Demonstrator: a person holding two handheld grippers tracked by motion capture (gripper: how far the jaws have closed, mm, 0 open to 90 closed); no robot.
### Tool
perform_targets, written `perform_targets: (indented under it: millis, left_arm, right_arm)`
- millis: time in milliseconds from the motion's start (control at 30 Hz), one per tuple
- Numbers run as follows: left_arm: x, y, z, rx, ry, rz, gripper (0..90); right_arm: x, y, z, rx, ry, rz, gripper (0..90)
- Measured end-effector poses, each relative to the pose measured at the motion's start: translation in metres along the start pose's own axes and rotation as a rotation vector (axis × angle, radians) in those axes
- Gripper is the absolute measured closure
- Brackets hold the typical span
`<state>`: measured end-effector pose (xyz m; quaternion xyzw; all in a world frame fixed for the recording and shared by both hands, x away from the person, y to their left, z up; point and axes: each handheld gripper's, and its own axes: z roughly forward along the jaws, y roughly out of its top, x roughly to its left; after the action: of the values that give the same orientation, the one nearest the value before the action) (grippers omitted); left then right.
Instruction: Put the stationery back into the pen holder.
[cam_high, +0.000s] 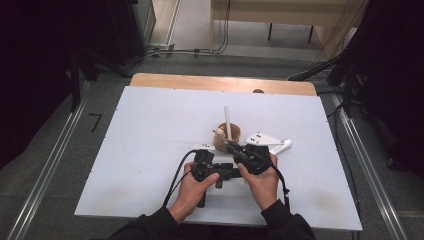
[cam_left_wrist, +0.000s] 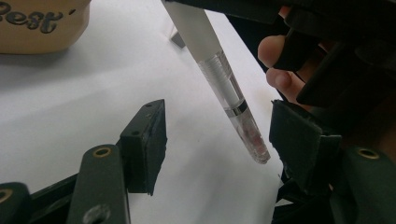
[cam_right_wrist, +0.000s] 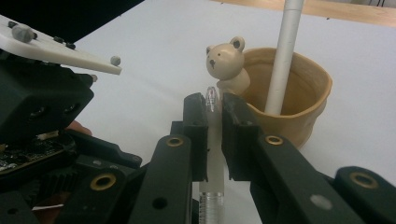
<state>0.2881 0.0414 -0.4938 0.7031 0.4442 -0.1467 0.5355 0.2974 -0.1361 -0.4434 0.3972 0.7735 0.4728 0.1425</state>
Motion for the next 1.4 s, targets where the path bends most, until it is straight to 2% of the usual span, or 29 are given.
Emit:
perform_targets:
  millis: [167,567,1233,1400]
  left_arm:
    - [0.0002,-0.0001,0.0013,0.002,-0.022,-0.009,41.0]
    - [-0.0001,-0.0009,0.0035,0.006,-0.041,-0.023,54.1]
    - [0.0012,-0.0007,0.002,0.009,-0.036,-0.015,71.8]
    - [0.0017,-0.0009,0.0019,0.006,-0.03,-0.016,73.3]
  right_arm:
    - [0.0007,0.0,0.0002,-0.003,0.002,0.003,78.8]
    - [0.0015,0.0001,-0.0001,-0.008,0.012,0.008,78.8]
    - [0.0052,0.0002,-0.0002,-0.014,0.027,0.013,78.7]
    - [0.0055,0.0006,-0.0011,-0.018,0.026,0.015,78.6]
